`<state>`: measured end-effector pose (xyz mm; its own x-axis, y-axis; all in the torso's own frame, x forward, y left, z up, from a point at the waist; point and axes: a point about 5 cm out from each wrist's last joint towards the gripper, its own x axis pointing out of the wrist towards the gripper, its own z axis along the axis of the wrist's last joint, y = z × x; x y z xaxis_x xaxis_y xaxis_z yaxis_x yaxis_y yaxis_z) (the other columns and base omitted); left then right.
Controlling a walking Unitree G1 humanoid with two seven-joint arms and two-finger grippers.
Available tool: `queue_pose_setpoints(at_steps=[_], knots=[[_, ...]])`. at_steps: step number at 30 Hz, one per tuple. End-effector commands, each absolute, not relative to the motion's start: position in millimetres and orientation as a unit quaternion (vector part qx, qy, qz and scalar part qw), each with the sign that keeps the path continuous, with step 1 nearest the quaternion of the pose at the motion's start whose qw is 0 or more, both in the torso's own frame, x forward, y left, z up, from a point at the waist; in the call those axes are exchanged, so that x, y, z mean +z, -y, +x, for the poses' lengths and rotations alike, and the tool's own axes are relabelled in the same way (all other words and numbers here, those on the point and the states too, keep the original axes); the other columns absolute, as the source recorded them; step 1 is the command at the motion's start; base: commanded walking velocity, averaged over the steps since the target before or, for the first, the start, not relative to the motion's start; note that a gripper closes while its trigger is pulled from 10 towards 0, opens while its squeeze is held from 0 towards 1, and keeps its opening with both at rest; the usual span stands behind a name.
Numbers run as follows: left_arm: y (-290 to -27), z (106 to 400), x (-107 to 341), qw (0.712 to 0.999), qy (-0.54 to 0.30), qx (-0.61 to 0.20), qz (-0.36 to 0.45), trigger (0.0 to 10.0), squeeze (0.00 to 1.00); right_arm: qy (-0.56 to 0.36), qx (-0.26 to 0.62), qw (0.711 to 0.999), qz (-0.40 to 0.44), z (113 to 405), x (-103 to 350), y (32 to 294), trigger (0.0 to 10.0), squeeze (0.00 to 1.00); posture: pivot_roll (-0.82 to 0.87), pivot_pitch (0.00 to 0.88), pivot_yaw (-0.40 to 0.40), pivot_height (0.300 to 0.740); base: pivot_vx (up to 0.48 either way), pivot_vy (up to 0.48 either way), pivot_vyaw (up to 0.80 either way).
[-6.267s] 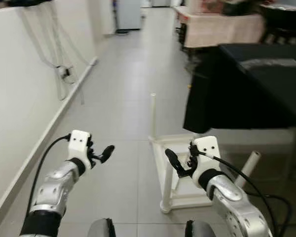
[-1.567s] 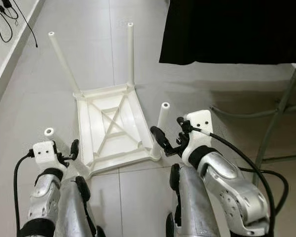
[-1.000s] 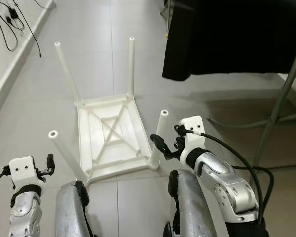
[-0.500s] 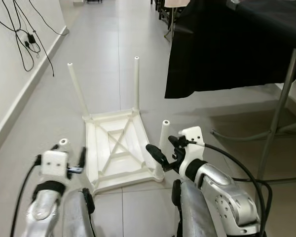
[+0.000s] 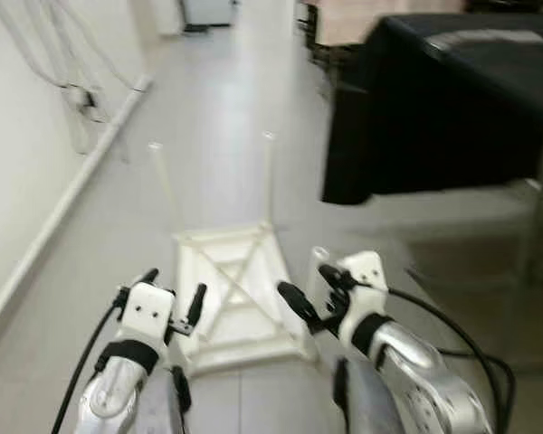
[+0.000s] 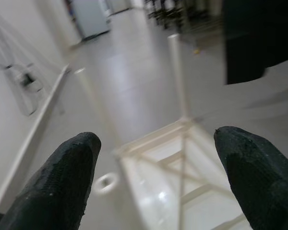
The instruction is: Building children table
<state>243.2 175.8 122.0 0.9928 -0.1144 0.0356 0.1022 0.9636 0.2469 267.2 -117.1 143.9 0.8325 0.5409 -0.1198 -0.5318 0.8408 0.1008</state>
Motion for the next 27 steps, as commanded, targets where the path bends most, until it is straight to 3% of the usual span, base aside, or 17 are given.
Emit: queue_pose_setpoints(at_steps=[1, 6, 11, 16, 20, 27], knots=[[-175.9, 239.9, 121.8, 0.99, 0.014, -0.053, 0.13, 10.0, 0.0, -0.062, 0.312, 0.948, 0.01, 264.1, 147.2, 109.4, 10.0, 0.0, -0.01, 0.023, -0.018, 0.465, 0.0, 0.0, 0.8], [-175.0, 236.8, 123.8, 0.99, 0.008, -0.057, 0.131, 10.0, 0.0, -0.074, 0.312, 0.947, 0.0, 266.3, 145.2, 114.4, 10.0, 0.0, -0.01, 0.036, -0.017, 0.465, 0.0, 0.0, 0.75], [-176.7, 236.4, 127.6, 0.989, 0.005, -0.061, 0.132, 10.0, 0.0, -0.086, 0.222, 0.971, -0.026, 281.5, 144.6, 137.9, 10.0, 0.0, -0.01, 0.056, -0.014, 0.465, 0.0, 0.0, 0.0], [-179.0, 239.6, 131.1, 0.989, 0.003, -0.058, 0.134, 10.0, 0.0, -0.081, 0.196, 0.977, -0.018, 285.1, 147.1, 149.9, 10.0, 0.0, -0.01, 0.061, -0.01, 0.465, 0.0, 0.0, 0.0], [-179.3, 240.4, 132.1, 0.989, 0.002, -0.057, 0.135, 10.0, 0.0, -0.066, 0.203, 0.977, -0.013, 284.0, 151.4, 152.5, 10.0, 0.0, -0.01, 0.067, -0.007, 0.465, 0.0, 0.0, 0.0], [-179.3, 241.7, 135.6, 0.989, -0.001, -0.058, 0.136, 10.0, 0.0, -0.059, 0.26, 0.964, -0.017, 273.1, 154.7, 143.0, 10.0, 0.0, -0.02, 0.077, 0.0, 0.465, 0.0, 0.0, 0.8]])
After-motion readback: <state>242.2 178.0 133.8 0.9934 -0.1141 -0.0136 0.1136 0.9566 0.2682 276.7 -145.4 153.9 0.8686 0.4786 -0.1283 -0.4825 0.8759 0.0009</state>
